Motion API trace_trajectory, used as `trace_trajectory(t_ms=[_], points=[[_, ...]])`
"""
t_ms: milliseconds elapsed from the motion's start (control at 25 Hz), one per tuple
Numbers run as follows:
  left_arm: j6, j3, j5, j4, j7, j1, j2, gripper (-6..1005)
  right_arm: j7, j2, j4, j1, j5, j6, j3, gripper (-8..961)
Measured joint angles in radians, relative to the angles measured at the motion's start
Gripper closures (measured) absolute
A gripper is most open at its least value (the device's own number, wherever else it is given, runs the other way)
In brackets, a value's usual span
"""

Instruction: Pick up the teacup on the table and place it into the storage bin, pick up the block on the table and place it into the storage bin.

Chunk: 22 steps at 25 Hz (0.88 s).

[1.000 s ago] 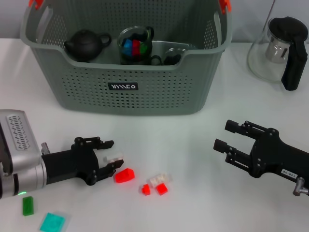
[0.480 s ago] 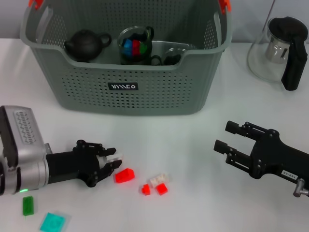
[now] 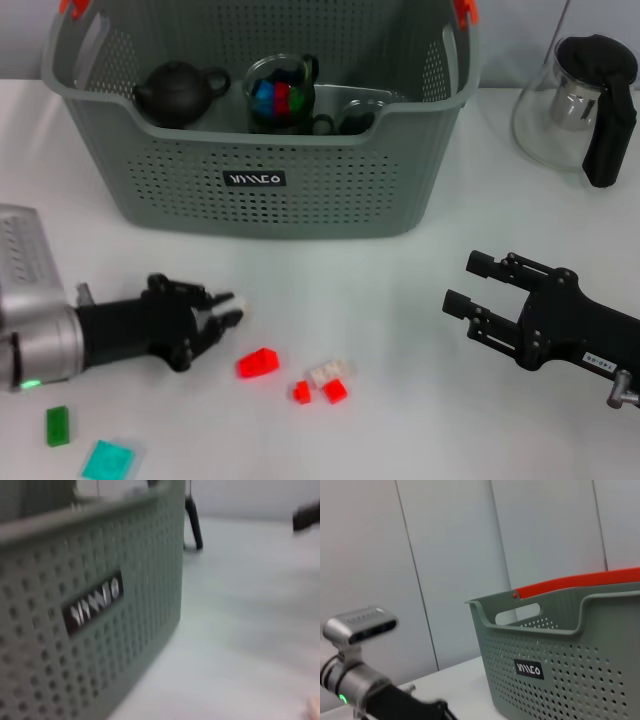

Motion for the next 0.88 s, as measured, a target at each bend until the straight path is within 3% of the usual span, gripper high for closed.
trace_trajectory(t_ms=[280, 400, 440, 600, 720, 880], points=[[0.281, -0.116, -0.066, 0.033, -0.065, -0.003, 0.044, 831, 0.0, 0.0, -0.001, 0.002, 0.0, 0.0, 0.001, 314], [0.381, -0.129, -0.111, 0.076, -0.154, -0.016, 0.052, 830, 0.0, 0.0, -0.001, 0.005, 0.0, 0.0, 0.002, 314], [0.445, -0.124, -0.171, 0.169, -0.344, -0.05, 0.05, 830, 0.0, 0.001, -0.001, 0.006, 0.0, 0.0, 0.002, 314], [0.457, -0.117, -0.222, 0.304, -0.622, -0.15, 0.056, 829, 0.0, 0.002, -0.001, 0.007, 0.0, -0.001, 0.002, 314], [0.43, -0.096, -0.225, 0.358, -0.727, -0.24, 0.068, 828, 0.0, 0.001, 0.002, 0.01, 0.0, 0.002, 0.002, 314], [0.248, 0.065, -0.217, 0.407, -0.838, -0.33, 0.091, 827, 0.0, 0.002, 0.003, 0.014, 0.0, 0.002, 0.002, 314]])
